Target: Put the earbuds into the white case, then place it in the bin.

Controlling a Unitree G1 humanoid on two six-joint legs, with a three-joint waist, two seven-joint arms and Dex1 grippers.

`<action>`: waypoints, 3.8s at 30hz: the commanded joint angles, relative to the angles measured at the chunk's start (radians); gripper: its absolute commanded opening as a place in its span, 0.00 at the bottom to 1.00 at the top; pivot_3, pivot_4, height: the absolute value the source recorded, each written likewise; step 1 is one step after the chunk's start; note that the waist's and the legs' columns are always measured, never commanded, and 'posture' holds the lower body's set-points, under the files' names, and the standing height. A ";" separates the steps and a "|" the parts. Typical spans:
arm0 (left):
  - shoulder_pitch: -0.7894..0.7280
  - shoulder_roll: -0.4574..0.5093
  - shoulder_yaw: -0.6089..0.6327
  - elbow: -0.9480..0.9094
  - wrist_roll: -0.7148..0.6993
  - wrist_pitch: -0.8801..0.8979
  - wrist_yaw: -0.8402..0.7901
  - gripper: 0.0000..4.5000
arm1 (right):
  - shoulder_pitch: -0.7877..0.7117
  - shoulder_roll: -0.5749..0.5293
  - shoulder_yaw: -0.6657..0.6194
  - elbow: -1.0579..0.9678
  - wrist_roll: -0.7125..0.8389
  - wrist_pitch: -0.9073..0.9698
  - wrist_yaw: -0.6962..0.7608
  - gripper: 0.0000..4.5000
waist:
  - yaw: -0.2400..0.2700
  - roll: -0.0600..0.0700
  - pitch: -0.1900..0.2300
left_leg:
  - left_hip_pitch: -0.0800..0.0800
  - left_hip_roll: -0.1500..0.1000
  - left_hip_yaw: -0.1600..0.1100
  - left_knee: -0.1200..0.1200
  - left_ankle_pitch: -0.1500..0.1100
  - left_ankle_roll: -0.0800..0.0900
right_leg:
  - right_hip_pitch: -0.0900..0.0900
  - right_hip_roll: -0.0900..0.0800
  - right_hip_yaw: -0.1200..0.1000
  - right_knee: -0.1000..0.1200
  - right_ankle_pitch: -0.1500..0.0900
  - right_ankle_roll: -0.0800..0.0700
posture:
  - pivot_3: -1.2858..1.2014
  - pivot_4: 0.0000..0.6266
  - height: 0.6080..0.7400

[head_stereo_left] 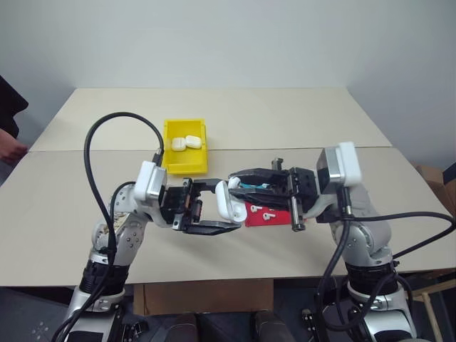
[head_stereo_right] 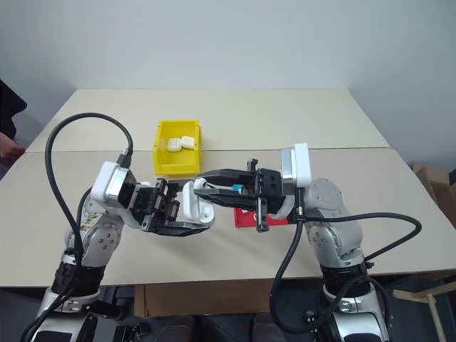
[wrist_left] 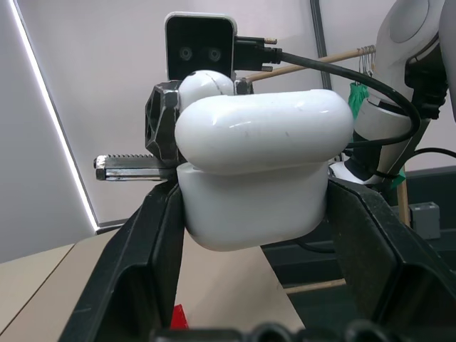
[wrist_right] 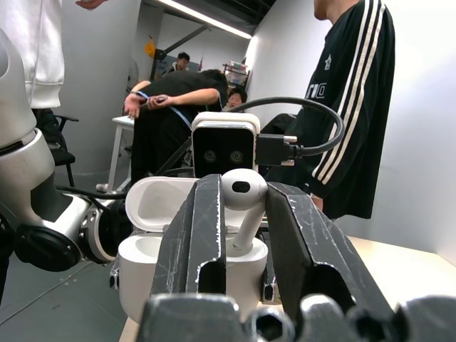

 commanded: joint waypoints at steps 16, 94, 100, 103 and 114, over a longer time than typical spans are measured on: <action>-0.031 -0.021 0.000 -0.001 0.021 -0.022 -0.004 0.61 | 0.009 -0.028 0.003 0.000 -0.012 -0.054 0.033 0.44 | 0.000 0.000 0.000 | 0.000 0.000 0.000 0.000 0.000 0.000 | 0.000 0.000 0.000 0.000 0.000 0.000 | 0.52 0.24 1.00; 0.206 0.117 0.039 -0.115 0.099 -0.115 0.068 0.61 | -0.895 -0.045 0.507 1.673 -1.219 -0.472 -0.079 0.44 | -0.030 0.005 0.003 | 0.001 0.001 0.002 -0.004 0.000 0.000 | -0.004 0.001 0.002 0.002 0.000 -0.003 | 0.52 0.24 1.00; 0.210 0.120 0.038 -0.124 0.100 -0.113 0.076 0.61 | -0.891 -0.040 0.501 1.678 -1.229 -0.465 -0.081 0.44 | -0.030 0.005 0.003 | 0.001 0.001 0.002 -0.004 0.000 0.000 | -0.004 0.001 0.002 0.002 0.000 -0.003 | 0.52 0.24 1.00; 0.212 0.121 0.038 -0.127 0.101 -0.112 0.079 0.61 | -0.887 -0.037 0.490 1.679 -1.225 -0.459 -0.079 0.44 | -0.030 0.005 0.003 | 0.001 0.001 0.002 -0.004 0.000 0.000 | -0.004 0.001 0.002 0.002 0.000 -0.003 | 0.52 0.24 1.00; 0.215 0.127 0.034 -0.131 0.108 -0.117 0.086 0.61 | -0.876 -0.037 0.489 1.685 -1.252 -0.450 -0.104 0.40 | -0.031 0.005 0.003 | 0.001 0.001 0.002 -0.004 0.000 0.000 | -0.004 0.001 0.002 0.002 0.000 -0.003 | 0.52 0.24 1.00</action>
